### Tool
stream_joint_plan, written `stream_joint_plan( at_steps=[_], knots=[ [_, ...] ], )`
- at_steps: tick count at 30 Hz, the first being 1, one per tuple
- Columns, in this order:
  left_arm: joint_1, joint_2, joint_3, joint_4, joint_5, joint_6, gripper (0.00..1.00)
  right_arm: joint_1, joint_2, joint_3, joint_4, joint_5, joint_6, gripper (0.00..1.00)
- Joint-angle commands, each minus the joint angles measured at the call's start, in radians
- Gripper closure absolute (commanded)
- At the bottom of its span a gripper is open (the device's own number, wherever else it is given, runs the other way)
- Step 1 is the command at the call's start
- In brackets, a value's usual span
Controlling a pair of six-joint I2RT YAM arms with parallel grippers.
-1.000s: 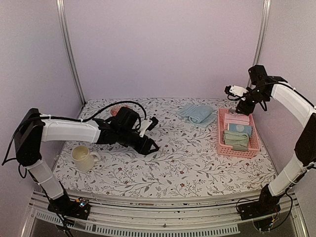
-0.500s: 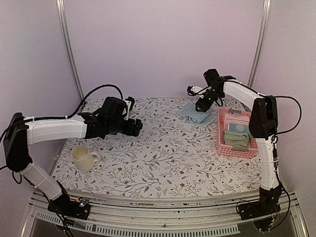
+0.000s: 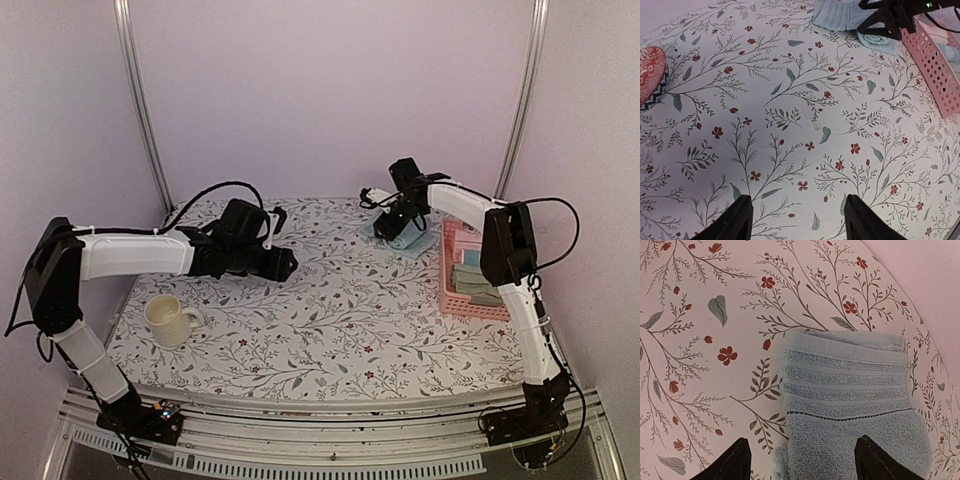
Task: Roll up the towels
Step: Pick up the towel from the corner of the board.
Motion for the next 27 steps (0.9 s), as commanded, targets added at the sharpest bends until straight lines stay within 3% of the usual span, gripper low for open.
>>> stream_joint_plan(
  at_steps=[1, 9, 14, 17, 20, 27],
  knots=[
    [0.018, 0.027, 0.035, -0.001, 0.065, -0.014, 0.37, 0.010, 0.068, 0.057, 0.051, 0.037, 0.040, 0.28],
    [0.018, 0.015, 0.014, 0.004, 0.102, -0.033, 0.40, 0.011, 0.127, 0.076, 0.118, 0.129, 0.048, 0.42],
    [0.018, -0.017, -0.023, 0.018, 0.106, -0.047, 0.40, 0.012, 0.120, 0.078, 0.133, 0.125, 0.050, 0.66],
    [0.018, -0.022, -0.029, 0.017, 0.107, -0.052, 0.40, 0.014, 0.099, 0.099, 0.128, 0.093, 0.059, 0.87],
    [0.020, -0.035, -0.030, 0.017, 0.098, -0.052, 0.40, 0.024, 0.040, 0.112, 0.095, 0.003, 0.071, 0.96],
    [0.042, -0.085, -0.056, 0.036, 0.069, -0.060, 0.41, 0.059, -0.250, 0.109, 0.048, -0.394, 0.171, 0.97]
  ],
)
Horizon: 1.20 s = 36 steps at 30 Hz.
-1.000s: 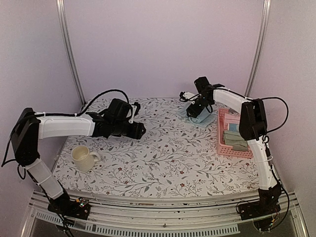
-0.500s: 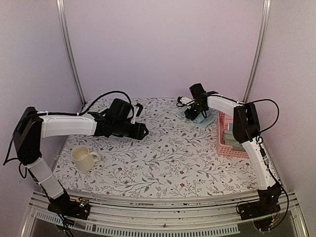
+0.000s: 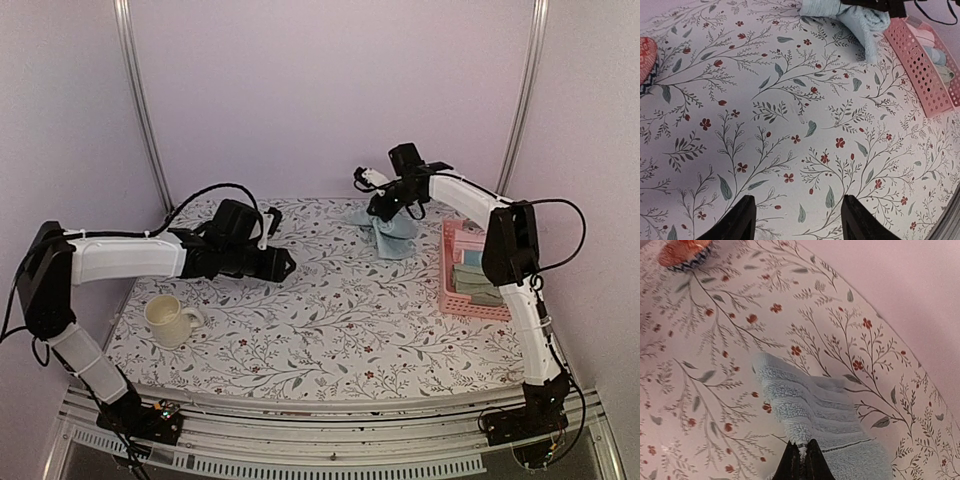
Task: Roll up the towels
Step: Pick up the towel from the corner of the board, then place the towel at the center of the board, then pick up the towel from the center of the board.
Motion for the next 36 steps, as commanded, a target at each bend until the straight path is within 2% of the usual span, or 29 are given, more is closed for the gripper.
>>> stream_joint_plan(
  at_steps=[1, 4, 7, 8, 10, 13, 15, 20, 23, 25, 29, 33, 36],
  knots=[
    [0.035, -0.057, -0.027, 0.029, -0.021, -0.014, 0.40, 0.042, -0.312, 0.031, 0.000, -0.352, 0.089, 0.97],
    [0.043, -0.080, -0.040, 0.039, -0.042, -0.014, 0.40, 0.047, -0.425, 0.014, 0.038, -0.551, 0.152, 0.97],
    [0.050, -0.096, -0.054, 0.054, -0.053, -0.015, 0.40, 0.035, -0.498, -0.106, 0.127, -0.603, 0.229, 0.96],
    [0.052, -0.098, -0.059, 0.059, -0.057, -0.019, 0.41, 0.027, -0.501, -0.162, 0.153, -0.602, 0.247, 0.92],
    [0.053, -0.100, -0.069, 0.067, -0.057, -0.025, 0.41, 0.012, -0.445, -0.237, 0.157, -0.559, 0.267, 0.69],
    [0.054, -0.098, -0.076, 0.061, -0.045, -0.041, 0.41, -0.033, -0.352, -0.246, 0.055, -0.517, 0.271, 0.56],
    [0.053, -0.103, -0.076, 0.039, -0.036, -0.044, 0.42, -0.073, -0.366, -0.313, 0.022, -0.535, 0.270, 0.50],
    [0.053, -0.133, -0.112, 0.009, -0.021, -0.009, 0.46, -0.115, -0.531, -0.586, 0.079, -0.404, 0.220, 0.49],
    [0.053, -0.090, -0.090, -0.005, 0.062, 0.051, 0.51, -0.107, -0.612, -0.723, 0.101, -0.403, 0.185, 0.48],
    [0.054, -0.038, -0.052, -0.033, 0.134, 0.094, 0.54, -0.080, -0.653, -0.801, 0.104, -0.418, 0.156, 0.53],
    [0.058, 0.061, 0.024, -0.069, 0.167, 0.128, 0.54, 0.053, -0.721, -0.940, 0.111, -0.425, 0.058, 0.68],
    [0.088, 0.162, 0.110, -0.076, 0.199, 0.104, 0.54, 0.245, -0.727, -0.993, 0.162, -0.285, -0.032, 0.67],
    [0.127, 0.224, 0.174, -0.080, 0.200, 0.072, 0.54, 0.355, -0.656, -0.941, 0.164, -0.186, -0.068, 0.64]
  ],
)
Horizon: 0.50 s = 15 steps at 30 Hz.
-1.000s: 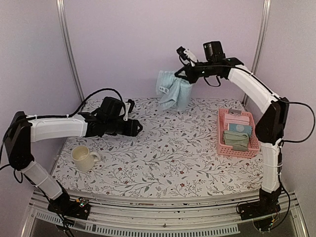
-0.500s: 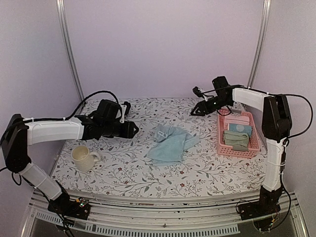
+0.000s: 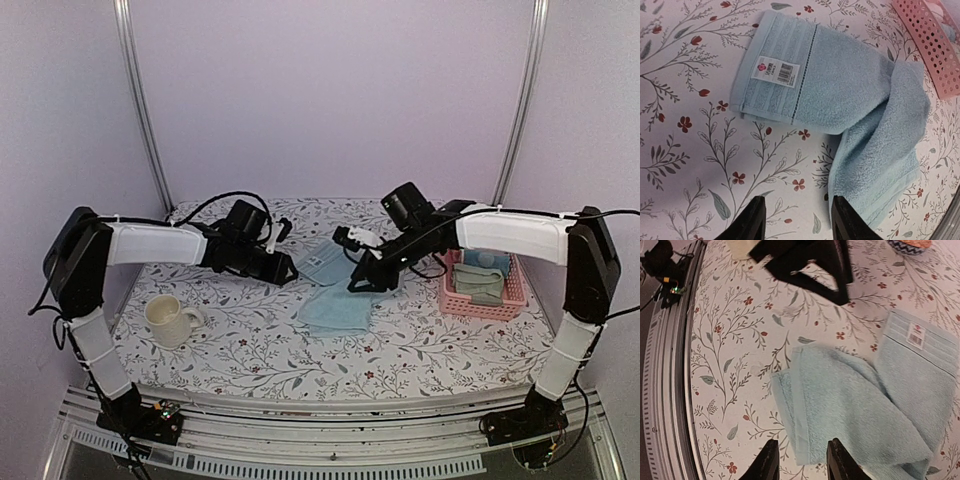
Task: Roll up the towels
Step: Pick up the towel from the center of the board.
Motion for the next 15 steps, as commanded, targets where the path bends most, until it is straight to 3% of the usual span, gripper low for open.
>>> stream_joint_plan(
  at_steps=[1, 5, 15],
  knots=[
    [0.072, 0.076, 0.096, -0.025, 0.034, -0.030, 0.54, 0.138, 0.096, 0.045, 0.031, 0.162, -0.100, 0.63],
    [0.129, 0.103, 0.131, -0.062, -0.021, -0.074, 0.56, 0.229, 0.202, 0.131, 0.052, 0.256, -0.108, 0.56],
    [0.189, -0.056, -0.053, -0.014, -0.025, -0.111, 0.56, 0.266, 0.478, 0.398, -0.001, 0.394, -0.053, 0.50]
  ],
)
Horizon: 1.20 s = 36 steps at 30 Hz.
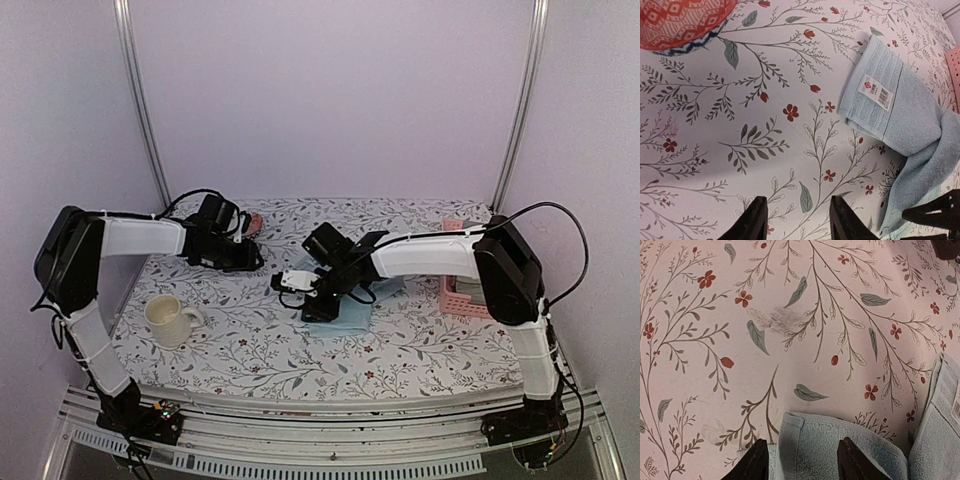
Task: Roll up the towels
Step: Pick up the towel from the center of the board.
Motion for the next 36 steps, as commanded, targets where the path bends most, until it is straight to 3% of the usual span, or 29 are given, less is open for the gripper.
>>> stream_joint_plan(
  at_steps=[1, 8, 16, 24, 27, 32, 36],
  knots=[
    [-0.004, -0.081, -0.058, 0.008, 0.005, -0.008, 0.56, -0.004, 0.077, 0.099, -0.043, 0.059, 0.031, 0.49],
    [-0.001, -0.111, -0.076, 0.010, 0.001, 0.017, 0.56, -0.004, 0.184, 0.176, -0.179, -0.026, 0.054, 0.47],
    [-0.001, -0.101, -0.061, 0.020, 0.022, 0.033, 0.56, 0.009, 0.117, 0.163, -0.184, -0.031, 0.069, 0.41],
    [-0.001, -0.102, -0.059, 0.020, 0.051, 0.045, 0.56, 0.038, 0.125, 0.171, -0.252, -0.002, 0.038, 0.40],
    [-0.001, -0.093, -0.052, 0.020, 0.045, 0.057, 0.56, 0.044, 0.095, 0.154, -0.221, 0.057, 0.034, 0.52],
    [-0.002, -0.049, -0.014, 0.019, 0.062, 0.069, 0.56, 0.036, 0.062, 0.155, -0.211, 0.132, 0.004, 0.91],
    [-0.004, -0.004, 0.041, 0.018, 0.084, 0.087, 0.56, -0.003, -0.071, 0.122, -0.231, 0.070, -0.006, 0.97]
  ],
)
